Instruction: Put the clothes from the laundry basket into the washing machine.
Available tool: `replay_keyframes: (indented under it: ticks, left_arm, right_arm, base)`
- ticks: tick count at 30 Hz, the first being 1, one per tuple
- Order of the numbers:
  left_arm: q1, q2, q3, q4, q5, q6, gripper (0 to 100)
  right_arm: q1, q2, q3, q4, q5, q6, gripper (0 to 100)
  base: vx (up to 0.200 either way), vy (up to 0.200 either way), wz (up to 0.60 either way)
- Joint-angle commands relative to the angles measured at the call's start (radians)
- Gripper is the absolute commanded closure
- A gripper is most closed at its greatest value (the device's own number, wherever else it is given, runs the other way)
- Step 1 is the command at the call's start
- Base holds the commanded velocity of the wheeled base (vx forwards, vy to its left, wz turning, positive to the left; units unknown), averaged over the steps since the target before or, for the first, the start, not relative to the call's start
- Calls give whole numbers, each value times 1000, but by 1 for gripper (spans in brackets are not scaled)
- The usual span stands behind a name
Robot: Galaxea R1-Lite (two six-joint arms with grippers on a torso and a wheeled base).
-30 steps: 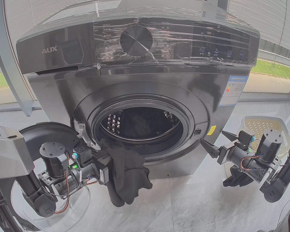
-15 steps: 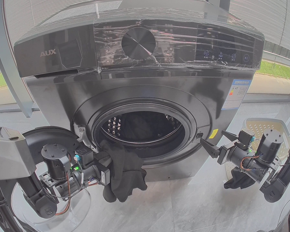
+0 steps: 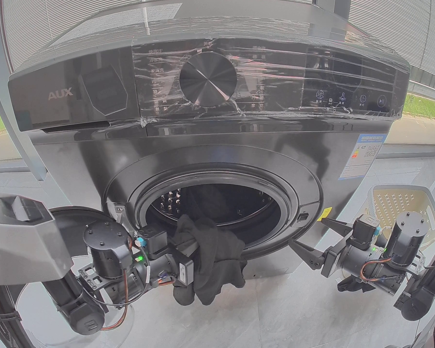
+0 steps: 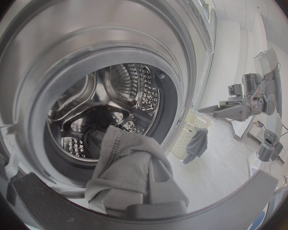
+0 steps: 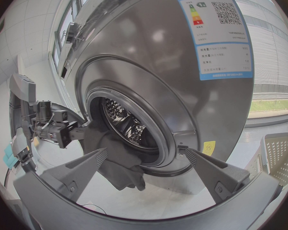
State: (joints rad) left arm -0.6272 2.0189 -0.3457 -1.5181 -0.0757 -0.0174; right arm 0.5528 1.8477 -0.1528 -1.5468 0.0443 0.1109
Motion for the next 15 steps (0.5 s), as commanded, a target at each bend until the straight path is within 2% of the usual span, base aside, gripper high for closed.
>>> replay_keyframes:
  ticks: [1,3,6,7,10,13,15]
  left_arm:
    - [-17,132,-160,1,-1,-7,100]
    - [-19,193,-254,1,-1,-18,100]
    - [-14,300,-411,1,7,-19,100]
    - [-14,300,-411,1,7,-19,100]
    - [-14,380,-516,1,28,-39,100]
    - [-9,429,-621,9,71,-73,100]
    - [-3,452,-677,15,74,-78,100]
  right_arm:
    - [26,-33,22,1,8,-3,0]
    - [29,-33,27,1,8,-3,0]
    - [36,-34,38,1,8,-3,0]
    - [36,-34,38,1,8,-3,0]
    - [38,-34,38,-1,8,-3,0]
    - [39,-33,36,1,8,-3,0]
    - [39,-33,36,1,8,-3,0]
  base:
    - [0,0,0]
    - [0,0,0]
    - [0,0,0]
    - [0,0,0]
    - [0,0,0]
    - [0,0,0]
    - [0,0,0]
